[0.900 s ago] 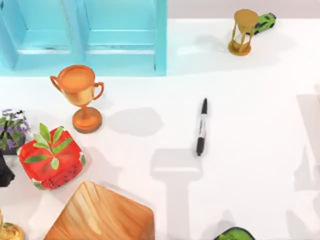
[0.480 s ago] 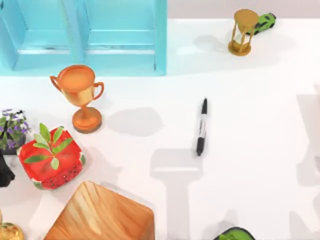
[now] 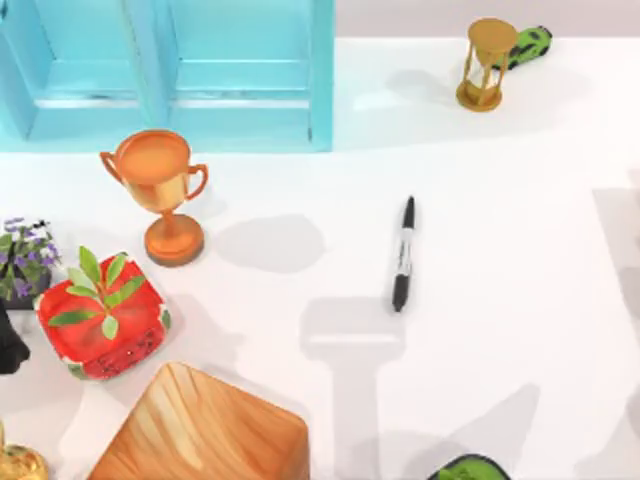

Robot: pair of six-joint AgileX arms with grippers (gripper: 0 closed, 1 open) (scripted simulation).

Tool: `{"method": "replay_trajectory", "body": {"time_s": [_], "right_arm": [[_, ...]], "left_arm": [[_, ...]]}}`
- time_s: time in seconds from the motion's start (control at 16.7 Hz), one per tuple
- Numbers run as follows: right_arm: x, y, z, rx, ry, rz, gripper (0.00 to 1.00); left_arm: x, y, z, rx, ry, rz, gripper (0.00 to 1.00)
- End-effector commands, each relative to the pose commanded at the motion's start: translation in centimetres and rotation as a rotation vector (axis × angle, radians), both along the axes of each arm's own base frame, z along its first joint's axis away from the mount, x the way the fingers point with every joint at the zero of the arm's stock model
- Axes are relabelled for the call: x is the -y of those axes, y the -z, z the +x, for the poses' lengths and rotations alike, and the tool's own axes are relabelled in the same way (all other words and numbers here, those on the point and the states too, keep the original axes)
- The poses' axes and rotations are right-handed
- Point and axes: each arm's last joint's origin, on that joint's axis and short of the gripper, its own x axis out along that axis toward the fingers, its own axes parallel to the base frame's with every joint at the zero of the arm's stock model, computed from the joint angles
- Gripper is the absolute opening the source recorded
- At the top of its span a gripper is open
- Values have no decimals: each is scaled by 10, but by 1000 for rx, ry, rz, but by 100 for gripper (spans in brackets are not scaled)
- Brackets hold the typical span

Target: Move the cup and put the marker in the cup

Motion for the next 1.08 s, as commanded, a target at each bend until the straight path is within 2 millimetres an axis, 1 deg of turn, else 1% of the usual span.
{"method": "replay_trajectory", "body": {"time_s": [0.18, 0.3, 0.48, 0.6, 0.72, 0.84, 1.08], "right_arm": [[28, -16, 43, -252, 22, 17, 100], [51, -18, 73, -408, 28, 44, 100], [86, -9, 110, -608, 26, 103, 100], [107, 2, 128, -713, 20, 144, 100], [122, 13, 140, -788, 14, 179, 100], [132, 20, 145, -832, 10, 202, 100], [134, 22, 147, -844, 8, 208, 100]], "left_arm": [[0, 0, 0, 0, 0, 0, 100], [0, 0, 0, 0, 0, 0, 100], [0, 0, 0, 0, 0, 0, 100], [0, 0, 0, 0, 0, 0, 100], [0, 0, 0, 0, 0, 0, 100], [0, 0, 0, 0, 0, 0, 100], [0, 0, 0, 0, 0, 0, 100]]}}
